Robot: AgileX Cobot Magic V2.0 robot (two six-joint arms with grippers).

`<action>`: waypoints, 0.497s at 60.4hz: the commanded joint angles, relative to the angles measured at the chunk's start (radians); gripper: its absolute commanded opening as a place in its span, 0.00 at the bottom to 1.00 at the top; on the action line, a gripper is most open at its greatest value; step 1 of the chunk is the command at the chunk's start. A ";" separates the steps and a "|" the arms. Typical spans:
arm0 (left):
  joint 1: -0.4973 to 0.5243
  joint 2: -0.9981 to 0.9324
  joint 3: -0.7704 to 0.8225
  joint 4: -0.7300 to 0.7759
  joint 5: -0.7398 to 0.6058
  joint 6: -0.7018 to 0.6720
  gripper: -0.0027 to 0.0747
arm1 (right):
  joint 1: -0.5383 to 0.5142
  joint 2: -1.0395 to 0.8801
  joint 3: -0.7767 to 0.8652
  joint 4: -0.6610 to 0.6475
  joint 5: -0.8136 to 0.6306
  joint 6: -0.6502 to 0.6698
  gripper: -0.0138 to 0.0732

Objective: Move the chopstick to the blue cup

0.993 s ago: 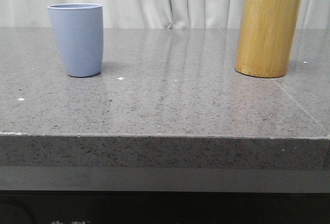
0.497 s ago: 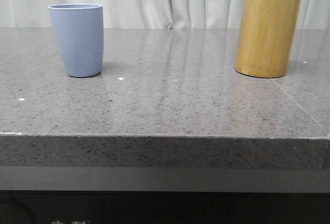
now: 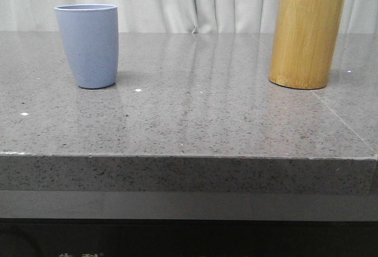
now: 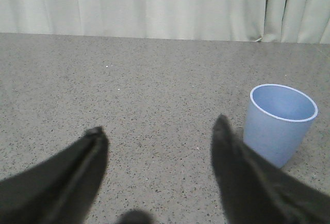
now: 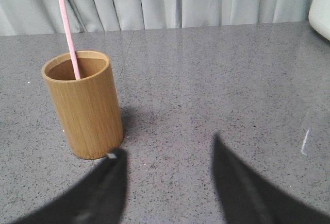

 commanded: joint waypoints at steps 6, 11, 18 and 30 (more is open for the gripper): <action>0.003 0.009 -0.035 -0.066 -0.076 -0.002 0.90 | -0.005 0.013 -0.040 0.002 -0.086 -0.004 0.91; 0.003 0.026 -0.057 -0.067 -0.029 -0.002 0.87 | -0.005 0.013 -0.040 0.002 -0.087 -0.004 0.91; 0.003 0.120 -0.150 -0.067 0.049 0.018 0.82 | -0.005 0.013 -0.040 0.002 -0.087 -0.004 0.91; -0.045 0.397 -0.447 -0.067 0.267 0.026 0.81 | -0.005 0.013 -0.040 0.002 -0.087 -0.004 0.91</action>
